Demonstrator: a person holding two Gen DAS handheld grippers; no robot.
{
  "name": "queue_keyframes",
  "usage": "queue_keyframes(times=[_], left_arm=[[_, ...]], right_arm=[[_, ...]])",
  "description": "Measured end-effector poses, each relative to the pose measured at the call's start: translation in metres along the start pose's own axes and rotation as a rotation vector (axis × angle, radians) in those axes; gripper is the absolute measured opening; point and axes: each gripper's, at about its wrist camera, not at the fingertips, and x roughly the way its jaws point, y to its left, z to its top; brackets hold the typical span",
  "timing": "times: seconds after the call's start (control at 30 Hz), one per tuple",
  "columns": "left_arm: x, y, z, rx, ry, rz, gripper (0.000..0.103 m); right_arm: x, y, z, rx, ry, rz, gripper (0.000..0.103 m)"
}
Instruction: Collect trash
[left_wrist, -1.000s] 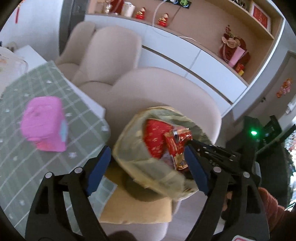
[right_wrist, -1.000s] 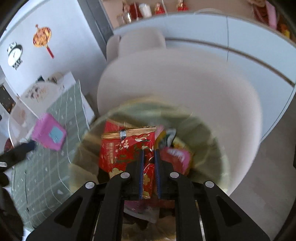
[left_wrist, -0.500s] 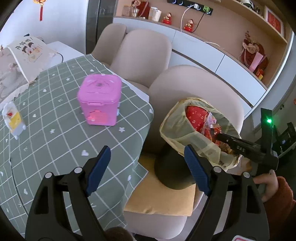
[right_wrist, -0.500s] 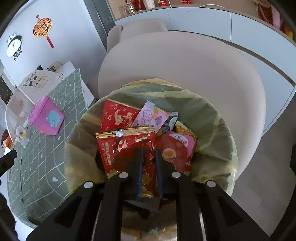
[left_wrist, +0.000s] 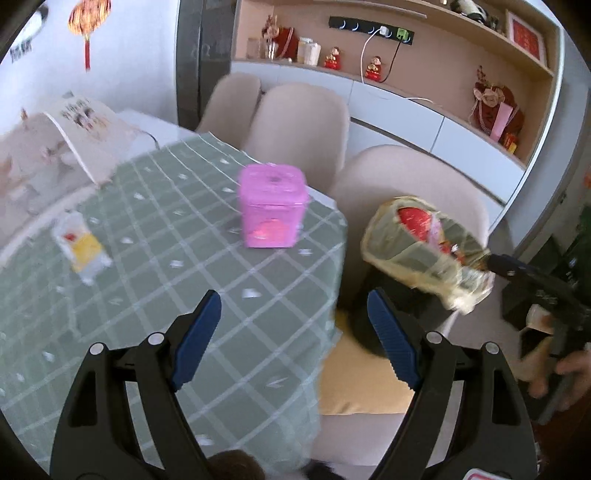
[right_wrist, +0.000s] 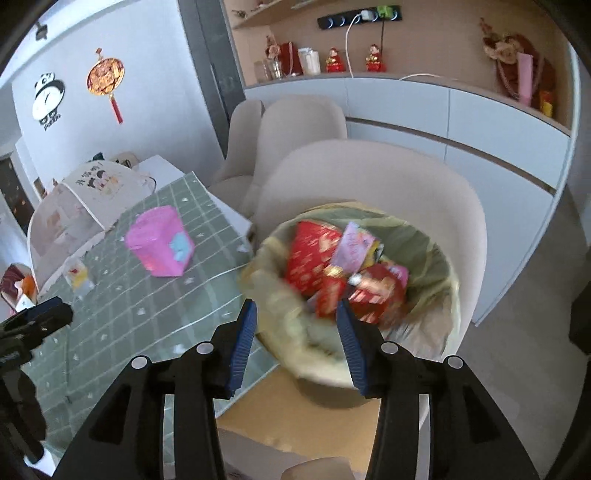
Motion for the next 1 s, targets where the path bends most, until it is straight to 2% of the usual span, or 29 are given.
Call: queue_keyframes(times=[0.17,0.27,0.37,0.47,0.6,0.7,1.0], left_arm=[[-0.026,0.026,-0.027,0.061,-0.054,0.023,0.077],[-0.040,0.043,-0.043,0.066,-0.077,0.003,0.076],[-0.051,0.056,-0.062,0.101,-0.107,-0.027,0.076],[-0.064,0.062,-0.075,0.127,-0.134,-0.016,0.076],[-0.079,0.071,-0.080,0.104,-0.142,-0.037,0.076],[-0.088,0.076,-0.085,0.093,-0.161,-0.006,0.076],[-0.087,0.075,-0.102,0.095,-0.148,0.001,0.076]], right_arm=[[-0.029,0.053,-0.046,0.026,-0.042,0.007,0.043],[-0.040,0.087,-0.075,0.015,-0.057,0.017,0.043],[-0.048,0.116,-0.102,-0.002,-0.078,-0.021,0.043],[-0.054,0.136,-0.123,0.010,-0.085,-0.064,0.043],[-0.064,0.153,-0.139,0.019,-0.099,-0.101,0.043],[-0.073,0.166,-0.148,-0.006,-0.116,-0.160,0.043],[-0.085,0.175,-0.155,-0.023,-0.142,-0.183,0.043]])
